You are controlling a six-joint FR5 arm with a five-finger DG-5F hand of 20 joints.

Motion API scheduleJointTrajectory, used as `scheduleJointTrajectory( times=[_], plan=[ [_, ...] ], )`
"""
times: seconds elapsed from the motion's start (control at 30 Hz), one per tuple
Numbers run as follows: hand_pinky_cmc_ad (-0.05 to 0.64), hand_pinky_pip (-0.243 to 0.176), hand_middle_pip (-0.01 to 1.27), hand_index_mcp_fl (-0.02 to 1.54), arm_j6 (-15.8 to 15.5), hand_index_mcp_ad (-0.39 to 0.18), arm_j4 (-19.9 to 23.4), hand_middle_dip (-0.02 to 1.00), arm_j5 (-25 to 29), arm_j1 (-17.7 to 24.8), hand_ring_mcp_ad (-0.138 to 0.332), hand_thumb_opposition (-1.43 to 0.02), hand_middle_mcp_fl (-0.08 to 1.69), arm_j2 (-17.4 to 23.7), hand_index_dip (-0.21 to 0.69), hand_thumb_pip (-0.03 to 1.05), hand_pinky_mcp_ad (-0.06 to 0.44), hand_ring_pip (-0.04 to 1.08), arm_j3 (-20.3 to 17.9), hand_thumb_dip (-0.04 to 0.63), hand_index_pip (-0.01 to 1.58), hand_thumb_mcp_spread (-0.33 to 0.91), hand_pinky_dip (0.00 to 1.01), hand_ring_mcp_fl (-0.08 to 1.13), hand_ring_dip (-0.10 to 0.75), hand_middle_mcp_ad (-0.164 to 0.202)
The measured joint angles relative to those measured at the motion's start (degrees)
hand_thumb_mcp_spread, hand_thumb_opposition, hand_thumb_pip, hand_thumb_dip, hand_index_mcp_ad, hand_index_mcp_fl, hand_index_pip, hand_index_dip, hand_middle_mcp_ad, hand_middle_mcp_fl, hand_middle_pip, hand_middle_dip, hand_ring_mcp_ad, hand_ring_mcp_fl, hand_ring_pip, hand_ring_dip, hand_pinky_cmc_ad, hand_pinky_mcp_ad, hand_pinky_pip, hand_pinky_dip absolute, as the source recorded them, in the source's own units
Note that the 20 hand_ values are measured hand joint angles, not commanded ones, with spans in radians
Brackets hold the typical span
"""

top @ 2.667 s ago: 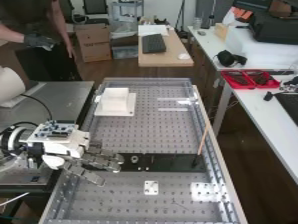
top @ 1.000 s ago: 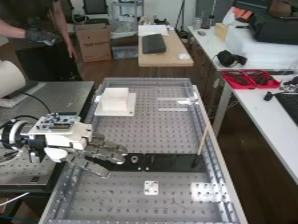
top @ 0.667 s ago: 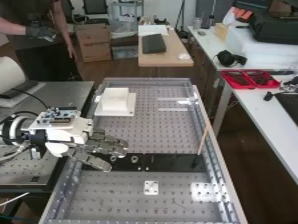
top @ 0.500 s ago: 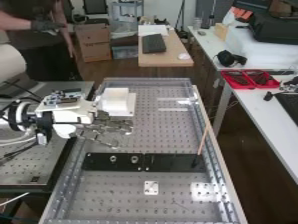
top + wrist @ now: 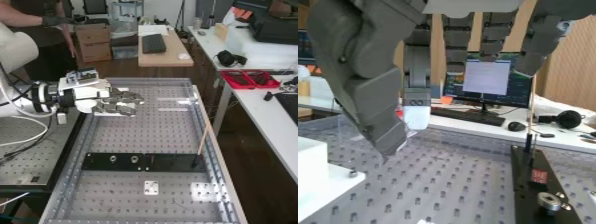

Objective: Grab the smaller nut and place it in the white container

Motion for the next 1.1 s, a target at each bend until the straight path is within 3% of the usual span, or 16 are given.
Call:
scheduleJointTrajectory(
  times=[0.67,1.1],
  plan=[
    [0.330,0.003,0.12,0.36,4.4,-0.150,-3.6,0.23,-6.2,10.3,0.126,-0.93,0.11,-4.4,0.239,0.66,0.284,0.10,4.6,0.218,1.54,0.39,0.18,0.00,0.101,0.058],
    [0.332,0.003,0.13,0.36,7.2,-0.150,-3.9,0.23,-8.0,14.4,0.126,-0.93,0.11,-7.0,0.239,0.66,0.284,0.10,5.9,0.218,1.54,0.39,0.18,0.00,0.113,0.059]
  ],
)
